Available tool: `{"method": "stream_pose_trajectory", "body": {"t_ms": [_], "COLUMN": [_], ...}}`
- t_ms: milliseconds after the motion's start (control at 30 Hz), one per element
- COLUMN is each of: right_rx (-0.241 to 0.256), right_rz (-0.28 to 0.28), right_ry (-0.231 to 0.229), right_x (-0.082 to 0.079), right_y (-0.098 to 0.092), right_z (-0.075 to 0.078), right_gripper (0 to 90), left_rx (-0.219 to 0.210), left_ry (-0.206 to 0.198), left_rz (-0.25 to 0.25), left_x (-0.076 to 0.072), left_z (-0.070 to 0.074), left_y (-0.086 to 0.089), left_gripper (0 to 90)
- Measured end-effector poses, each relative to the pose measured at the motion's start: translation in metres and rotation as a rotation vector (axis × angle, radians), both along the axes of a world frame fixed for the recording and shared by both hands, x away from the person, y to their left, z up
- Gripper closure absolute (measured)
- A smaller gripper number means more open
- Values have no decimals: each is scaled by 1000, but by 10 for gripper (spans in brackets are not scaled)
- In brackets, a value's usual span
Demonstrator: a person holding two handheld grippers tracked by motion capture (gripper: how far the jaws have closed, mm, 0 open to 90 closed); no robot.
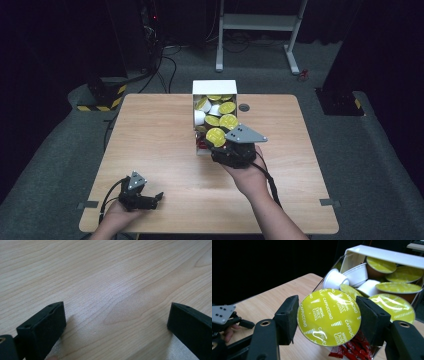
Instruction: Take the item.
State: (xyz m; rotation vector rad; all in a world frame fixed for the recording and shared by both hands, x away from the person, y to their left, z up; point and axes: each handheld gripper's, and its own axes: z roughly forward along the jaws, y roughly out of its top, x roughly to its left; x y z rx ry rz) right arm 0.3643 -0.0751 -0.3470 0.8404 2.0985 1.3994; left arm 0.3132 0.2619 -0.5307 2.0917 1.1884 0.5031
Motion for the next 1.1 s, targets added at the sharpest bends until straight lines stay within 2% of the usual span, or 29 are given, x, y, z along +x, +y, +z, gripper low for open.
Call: {"method": "stream_pose_trajectory", "body": {"t_ms": [233,333,400,533,733,867,900,933,1000,1033,1067,1100], "right_rx": [4,-10,-13,-12,-15,-24,-2,-2,52,52,40,34], "right_rz": [24,31,31,21,1,-14,-16,-16,-26,-26,-14,-24], "right_ry": [7,21,24,40,40,22,22,22,27,27,71,71], "right_x": [-8,-13,-14,-19,-20,-21,-22,-22,-22,-22,-18,-17], "right_y": [-3,-5,-6,-12,-16,-19,-22,-22,-29,-29,-31,-33], "right_z": [-14,-26,-28,-44,-60,-69,-73,-73,-80,-80,-87,-88], "right_gripper": [380,380,380,380,380,380,380,380,381,381,380,381], "left_rx": [-1,0,-1,0,0,-5,-5,-5,-5,-5,-4,-4], "left_ry": [-2,-2,-3,-2,0,-3,-3,-3,-3,-3,-4,-3], "left_rz": [1,0,0,-3,-3,2,1,1,1,1,2,1], "left_x": [0,0,0,0,0,0,0,0,0,0,0,0], "left_z": [0,0,0,0,0,0,0,0,0,0,0,0], "left_y": [0,0,0,0,0,0,0,0,0,0,0,0], "left_gripper": [24,24,24,24,24,24,24,24,25,25,25,25]}}
